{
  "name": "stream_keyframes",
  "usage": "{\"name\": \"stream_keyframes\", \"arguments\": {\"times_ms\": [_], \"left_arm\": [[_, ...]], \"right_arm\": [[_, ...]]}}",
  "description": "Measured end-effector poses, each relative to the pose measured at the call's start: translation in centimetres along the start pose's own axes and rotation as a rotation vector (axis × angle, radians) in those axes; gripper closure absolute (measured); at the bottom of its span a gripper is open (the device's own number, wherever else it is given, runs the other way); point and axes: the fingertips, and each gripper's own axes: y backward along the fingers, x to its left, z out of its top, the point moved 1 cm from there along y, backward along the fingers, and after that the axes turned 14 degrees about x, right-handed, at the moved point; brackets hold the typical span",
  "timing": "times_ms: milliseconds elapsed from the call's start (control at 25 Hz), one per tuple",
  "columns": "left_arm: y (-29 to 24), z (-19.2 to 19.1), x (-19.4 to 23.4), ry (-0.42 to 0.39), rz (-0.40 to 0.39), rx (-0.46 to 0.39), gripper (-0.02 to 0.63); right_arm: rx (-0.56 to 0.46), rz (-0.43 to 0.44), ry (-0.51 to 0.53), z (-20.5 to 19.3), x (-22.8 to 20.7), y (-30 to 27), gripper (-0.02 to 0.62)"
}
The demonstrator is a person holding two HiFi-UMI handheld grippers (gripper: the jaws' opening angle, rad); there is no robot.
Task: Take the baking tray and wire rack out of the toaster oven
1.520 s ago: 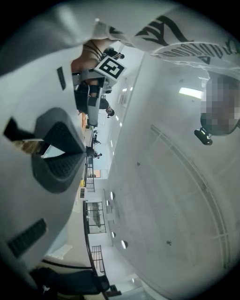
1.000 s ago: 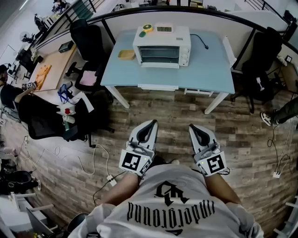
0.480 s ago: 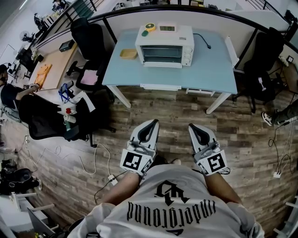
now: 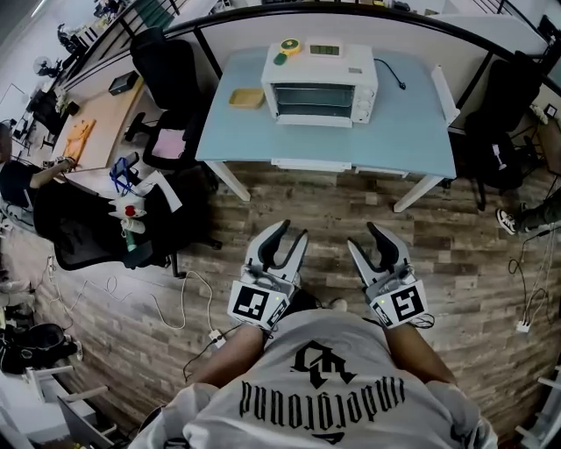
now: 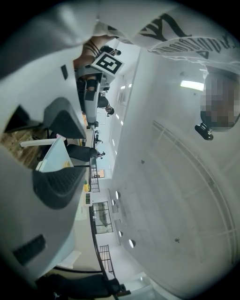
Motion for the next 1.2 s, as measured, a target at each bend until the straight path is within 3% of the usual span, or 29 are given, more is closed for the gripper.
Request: {"name": "stream_keyframes", "arguments": {"times_ms": [680,1200], "left_arm": [[-1.8,2.2,14.5,-0.040,-0.098,-0.011,0.468],[-3.0,2.1,19.3,0.008,-0.121,-0.004,0.468]], "right_arm": [[0.018,-0.051,0.015,3.9,3.5,-15.3,0.397],[0.051,-0.079,0.017,4.5,3.5,-19.8,0.397]]}}
